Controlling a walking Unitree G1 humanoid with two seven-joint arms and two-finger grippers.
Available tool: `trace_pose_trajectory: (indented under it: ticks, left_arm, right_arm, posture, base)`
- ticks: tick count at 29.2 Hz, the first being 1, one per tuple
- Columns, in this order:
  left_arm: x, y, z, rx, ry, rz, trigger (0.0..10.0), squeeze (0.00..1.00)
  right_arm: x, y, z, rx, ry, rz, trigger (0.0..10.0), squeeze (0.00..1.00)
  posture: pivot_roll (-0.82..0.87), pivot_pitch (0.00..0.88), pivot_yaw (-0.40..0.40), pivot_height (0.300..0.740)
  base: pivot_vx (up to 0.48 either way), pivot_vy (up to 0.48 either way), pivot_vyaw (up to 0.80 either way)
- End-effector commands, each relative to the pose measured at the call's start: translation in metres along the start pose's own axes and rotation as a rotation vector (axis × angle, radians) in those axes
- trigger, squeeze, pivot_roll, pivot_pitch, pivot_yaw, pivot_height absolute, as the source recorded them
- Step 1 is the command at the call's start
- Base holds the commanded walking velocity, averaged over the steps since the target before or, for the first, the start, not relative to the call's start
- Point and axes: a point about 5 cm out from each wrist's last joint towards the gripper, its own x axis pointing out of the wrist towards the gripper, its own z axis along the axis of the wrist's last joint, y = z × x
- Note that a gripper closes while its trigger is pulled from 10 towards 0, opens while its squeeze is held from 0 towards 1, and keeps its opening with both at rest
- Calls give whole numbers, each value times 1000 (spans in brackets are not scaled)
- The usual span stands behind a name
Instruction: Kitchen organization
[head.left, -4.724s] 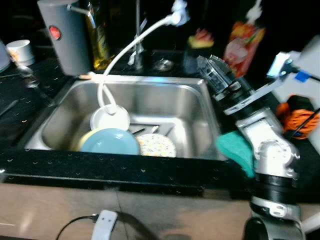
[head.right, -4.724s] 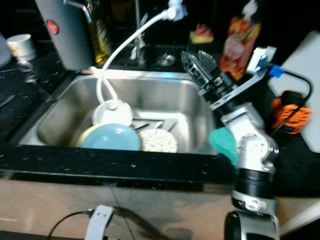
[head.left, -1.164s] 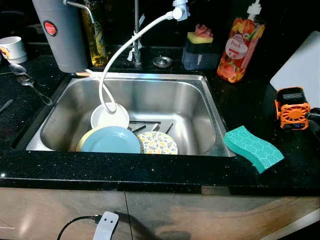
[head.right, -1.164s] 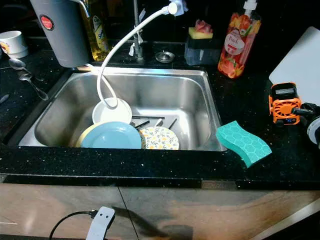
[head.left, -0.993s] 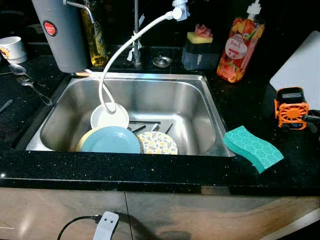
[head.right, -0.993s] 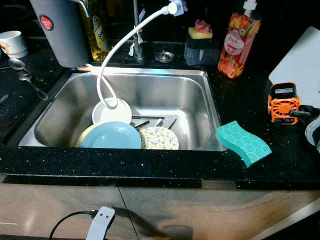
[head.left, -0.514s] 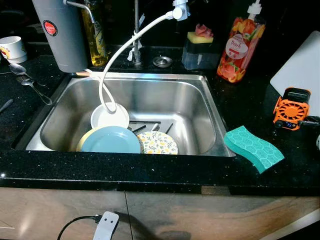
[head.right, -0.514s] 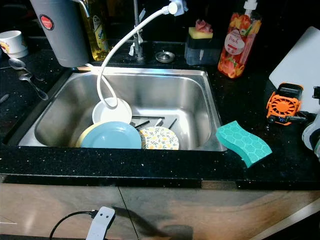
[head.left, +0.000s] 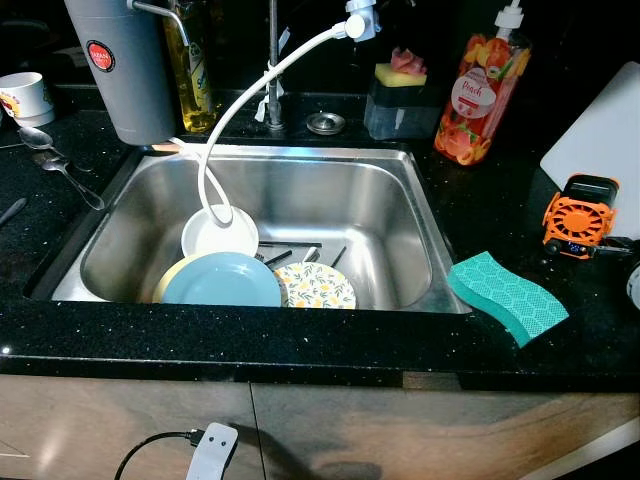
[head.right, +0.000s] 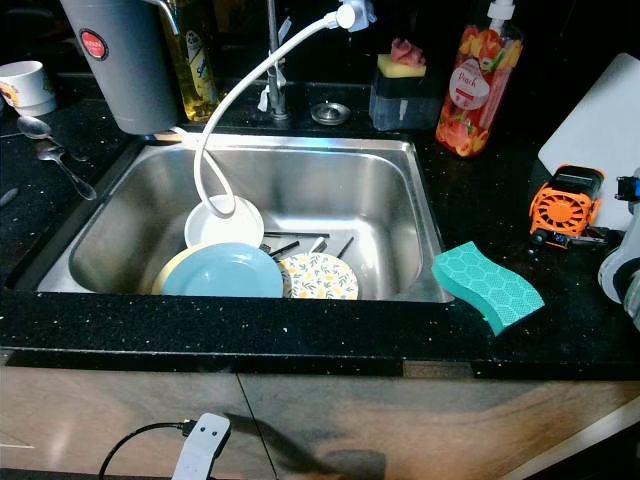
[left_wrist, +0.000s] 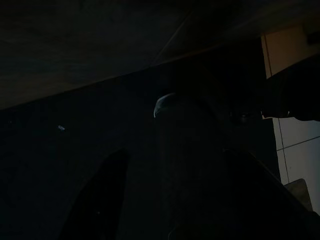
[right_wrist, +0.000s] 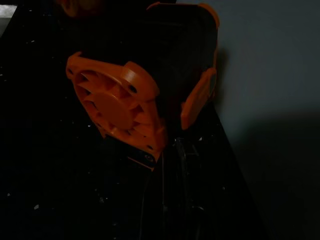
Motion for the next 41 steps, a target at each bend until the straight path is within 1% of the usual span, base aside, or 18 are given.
trace_pose_trajectory:
  ticks: [1, 21, 28, 41]
  left_arm:
    - [-1, 0, -4, 3, 11, -2, 10000, 0]
    - [-1, 0, -4, 8, 11, -4, 10000, 0]
    - [-1, 1, -4, 6, 9, -3, 10000, 0]
    - [-1, 0, -3, 2, 9, -4, 10000, 0]
  right_arm:
    - [-2, 2, -1, -2, 10, 12, 10000, 0]
    - [-1, 6, -1, 12, 14, 37, 10000, 0]
    - [-1, 12, 1, 40, -4, 71, 10000, 0]
    - [-1, 13, 1, 45, -4, 77, 10000, 0]
  posture:
    - [-22, 1, 8, 740]
    - [-19, 0, 8, 740]
    - [-21, 0, 11, 740]
    - [-20, 0, 8, 740]
  base:
    - [0, 0, 0]
    - [0, 0, 0]
    - [0, 0, 0]
    - [0, 0, 0]
